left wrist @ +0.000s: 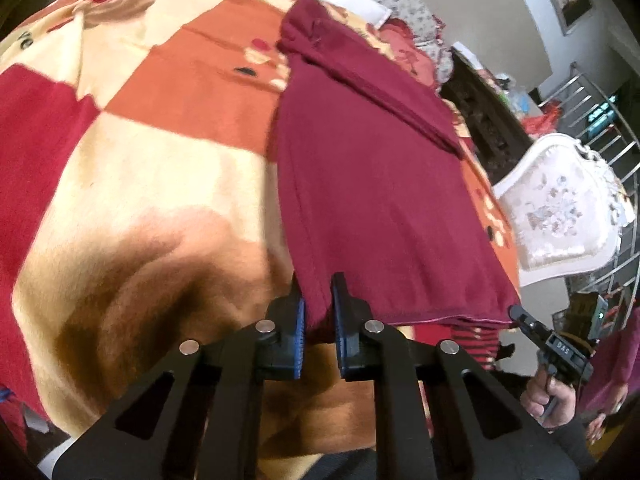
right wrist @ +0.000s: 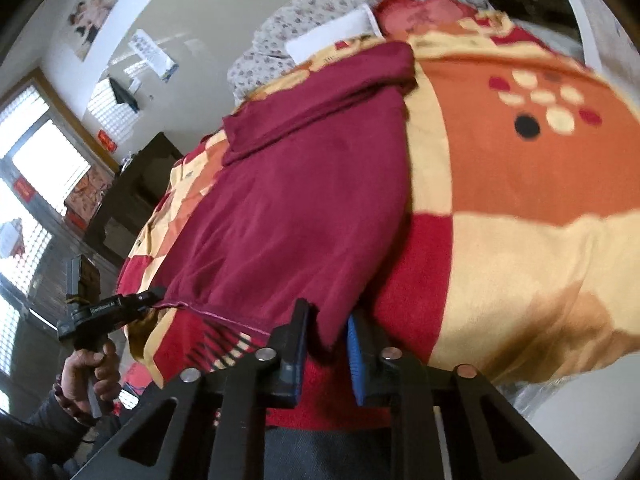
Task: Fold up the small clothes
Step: 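Lift the held hem with both grippers and fold it toward the collar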
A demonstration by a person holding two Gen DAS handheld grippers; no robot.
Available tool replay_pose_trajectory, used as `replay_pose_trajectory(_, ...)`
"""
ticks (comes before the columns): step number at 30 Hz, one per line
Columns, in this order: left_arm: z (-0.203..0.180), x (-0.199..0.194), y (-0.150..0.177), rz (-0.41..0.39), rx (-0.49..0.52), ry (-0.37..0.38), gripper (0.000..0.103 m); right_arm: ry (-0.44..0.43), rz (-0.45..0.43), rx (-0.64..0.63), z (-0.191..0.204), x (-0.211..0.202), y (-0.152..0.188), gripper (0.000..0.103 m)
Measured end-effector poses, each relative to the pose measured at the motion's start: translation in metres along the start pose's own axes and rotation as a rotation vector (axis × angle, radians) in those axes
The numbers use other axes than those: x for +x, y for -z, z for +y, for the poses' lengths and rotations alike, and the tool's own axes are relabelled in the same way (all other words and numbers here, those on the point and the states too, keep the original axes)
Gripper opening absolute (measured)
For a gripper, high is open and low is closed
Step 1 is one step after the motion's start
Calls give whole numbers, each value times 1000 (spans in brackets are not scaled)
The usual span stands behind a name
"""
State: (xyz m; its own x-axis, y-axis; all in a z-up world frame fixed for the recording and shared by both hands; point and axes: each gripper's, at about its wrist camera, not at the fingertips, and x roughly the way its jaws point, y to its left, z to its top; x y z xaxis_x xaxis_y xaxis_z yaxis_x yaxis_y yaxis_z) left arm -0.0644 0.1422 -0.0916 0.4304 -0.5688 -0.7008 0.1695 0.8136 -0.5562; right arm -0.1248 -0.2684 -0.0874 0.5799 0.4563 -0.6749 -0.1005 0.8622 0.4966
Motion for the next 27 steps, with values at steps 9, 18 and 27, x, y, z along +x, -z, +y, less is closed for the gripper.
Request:
replay_pose_trajectory(9, -11, -25, -56, -146, -75, 140, 10, -109, -124, 44, -7, -23, -52, 12)
replay_pose_trajectory(18, -11, 38, -165, -203, -199, 161, 10, -16, -232, 24, -16, 30, -158, 11)
replay_pose_trajectory(27, -32, 71, -281, -263, -142, 72, 10, 123, -267, -42, -25, 87, -279, 8)
